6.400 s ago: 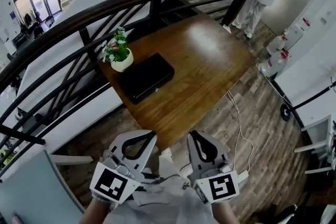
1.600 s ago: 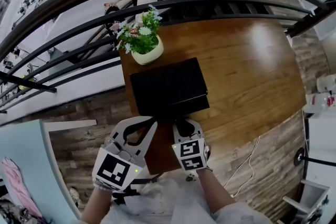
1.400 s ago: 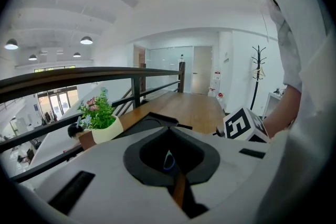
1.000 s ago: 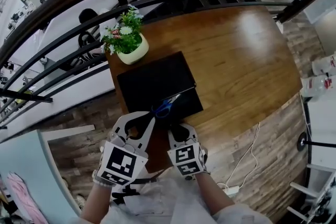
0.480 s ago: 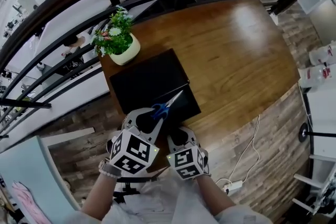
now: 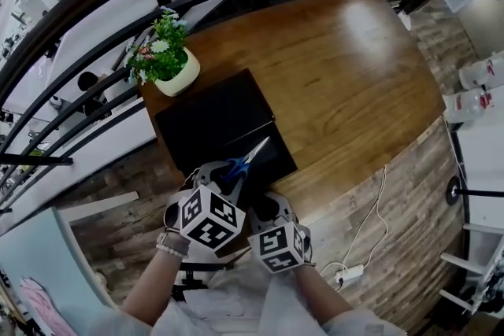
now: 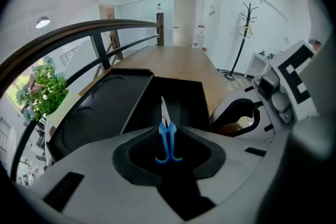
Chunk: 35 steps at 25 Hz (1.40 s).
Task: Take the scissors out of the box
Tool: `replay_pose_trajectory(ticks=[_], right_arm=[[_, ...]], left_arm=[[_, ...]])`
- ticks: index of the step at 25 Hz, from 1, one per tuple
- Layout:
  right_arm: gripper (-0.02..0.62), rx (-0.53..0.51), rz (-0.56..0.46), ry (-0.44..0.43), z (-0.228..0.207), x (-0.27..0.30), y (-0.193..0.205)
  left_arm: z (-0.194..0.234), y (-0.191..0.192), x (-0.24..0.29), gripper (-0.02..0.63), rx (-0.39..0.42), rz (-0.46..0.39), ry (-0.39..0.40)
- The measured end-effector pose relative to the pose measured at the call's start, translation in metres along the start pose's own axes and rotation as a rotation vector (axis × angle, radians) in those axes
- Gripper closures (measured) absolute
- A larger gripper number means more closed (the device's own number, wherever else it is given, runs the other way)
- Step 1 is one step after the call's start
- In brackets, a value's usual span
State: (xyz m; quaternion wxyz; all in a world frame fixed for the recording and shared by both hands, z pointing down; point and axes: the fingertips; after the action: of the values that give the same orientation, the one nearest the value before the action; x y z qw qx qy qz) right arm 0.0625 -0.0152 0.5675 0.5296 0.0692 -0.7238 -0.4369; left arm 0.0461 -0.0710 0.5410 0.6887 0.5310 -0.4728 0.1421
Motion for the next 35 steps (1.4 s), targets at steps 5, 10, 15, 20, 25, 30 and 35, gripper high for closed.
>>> replay_pose_trajectory(ticks=[5,10,15,20,25,30,35], right_arm=[[0.503,0.009,-0.004,-0.001,-0.002,-0.001,0.001],[0.503,0.014,-0.006,-0.002,-0.002,0.0,0.002],[0.503,0.018,-0.006,-0.006,-0.003,0.001,0.002],[0.503,0.017,-0.002,-0.008,-0.006,0.004,0.004],[0.503,0.024,-0.005,-0.017,-0.007,0.006,0.005],[0.503,0.028,-0.01,-0.028,-0.007,0.006,0.004],[0.503,0.033,-0.01,-0.026,-0.009,0.007,0.004]], left_arm=[[-0.004,0.009,0.015,0.499,0.001,0.07,0.011],[0.001,0.013,0.028,0.491,0.009,0.123,-0.006],[0.001,0.018,0.036,0.482,0.03,0.168,0.011],[-0.002,0.024,0.045,0.469,0.054,0.214,0.023],[-0.001,0.024,0.048,0.468,0.048,0.226,0.041],[-0.001,0.024,0.048,0.468,0.069,0.22,0.067],[-0.001,0.022,0.05,0.503,0.057,0.211,0.096]])
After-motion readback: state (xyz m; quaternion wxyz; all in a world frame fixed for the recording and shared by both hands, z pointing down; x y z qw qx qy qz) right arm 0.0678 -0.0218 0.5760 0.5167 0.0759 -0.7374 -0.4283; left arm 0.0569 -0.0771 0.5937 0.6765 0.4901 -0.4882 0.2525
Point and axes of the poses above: the fingertips, and each gripper's own axes: x forward along the fingers, z to its left, y out of its underside, and after that the axes turned 3 degrees about -z, right-handed
